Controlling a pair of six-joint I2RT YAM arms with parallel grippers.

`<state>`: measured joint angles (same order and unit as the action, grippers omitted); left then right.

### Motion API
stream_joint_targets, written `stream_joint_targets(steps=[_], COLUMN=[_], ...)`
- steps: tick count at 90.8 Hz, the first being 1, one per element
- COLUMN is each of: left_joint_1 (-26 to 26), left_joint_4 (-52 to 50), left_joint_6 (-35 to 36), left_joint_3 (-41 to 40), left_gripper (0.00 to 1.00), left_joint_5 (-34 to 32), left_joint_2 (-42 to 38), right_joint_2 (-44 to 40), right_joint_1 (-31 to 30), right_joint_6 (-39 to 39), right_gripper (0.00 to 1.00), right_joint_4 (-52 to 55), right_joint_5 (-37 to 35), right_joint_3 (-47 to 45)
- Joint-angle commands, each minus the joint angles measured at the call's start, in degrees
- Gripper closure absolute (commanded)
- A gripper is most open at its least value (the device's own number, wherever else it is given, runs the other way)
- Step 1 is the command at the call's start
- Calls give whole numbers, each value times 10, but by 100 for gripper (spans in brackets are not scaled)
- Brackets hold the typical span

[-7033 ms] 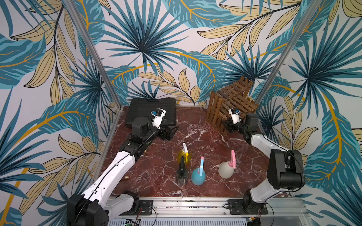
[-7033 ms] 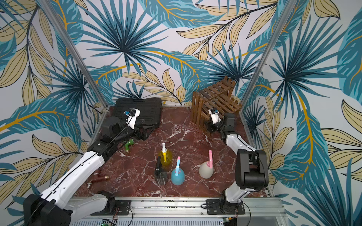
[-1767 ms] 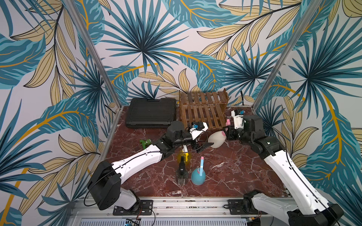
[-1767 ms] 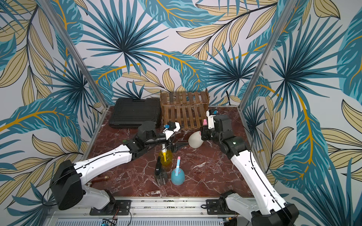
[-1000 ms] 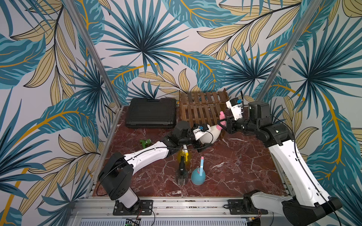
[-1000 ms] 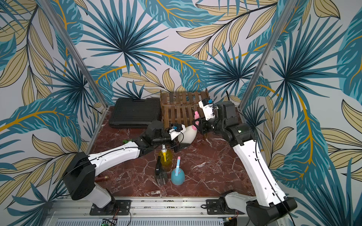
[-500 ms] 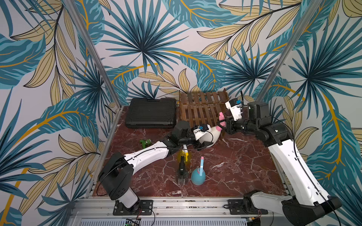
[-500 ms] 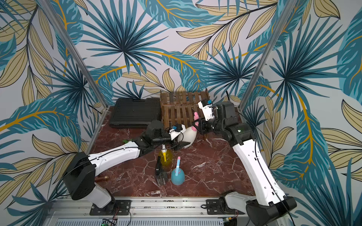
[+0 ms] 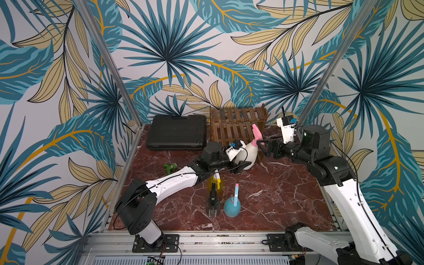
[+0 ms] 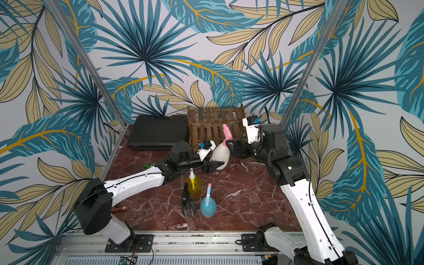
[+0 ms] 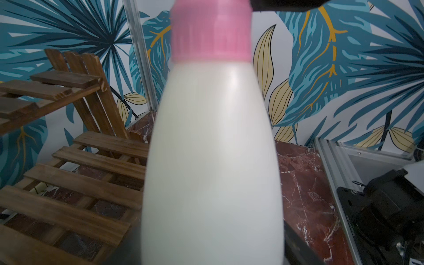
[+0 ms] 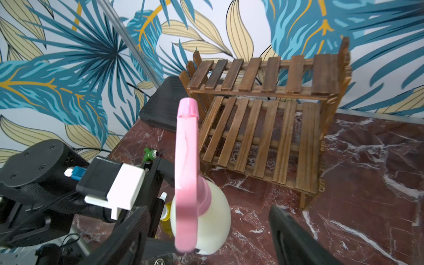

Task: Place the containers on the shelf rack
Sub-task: 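Pick up a container from the center of the board.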

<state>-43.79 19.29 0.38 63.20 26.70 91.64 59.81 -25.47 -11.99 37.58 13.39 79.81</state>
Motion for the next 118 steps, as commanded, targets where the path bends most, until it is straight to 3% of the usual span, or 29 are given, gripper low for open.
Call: stream_joint_targets(steps=[1, 22, 56, 82, 118], left_joint_1=[0, 0, 0, 0, 0], left_joint_4=[62, 67, 74, 78, 73], left_joint_6=[-71, -99, -124, -131, -134], left_joint_3=[-5, 2, 10, 11, 20], left_gripper=[26, 26, 26, 26, 27], left_joint_5=[-19, -56, -59, -44, -34], left_joint_2=[8, 10, 20, 23, 28], right_joint_2=[-51, -115, -42, 12, 67], right_joint_1=[2, 2, 2, 2, 2], right_joint_6=[-31, -87, -125, -99, -75], right_gripper=[6, 1, 3, 37, 55], right_joint_4=[-102, -244, -320, -314, -296], right_joint_5=[-41, -70, 5, 22, 46], right_joint_3=[-61, -161, -163, -126, -85])
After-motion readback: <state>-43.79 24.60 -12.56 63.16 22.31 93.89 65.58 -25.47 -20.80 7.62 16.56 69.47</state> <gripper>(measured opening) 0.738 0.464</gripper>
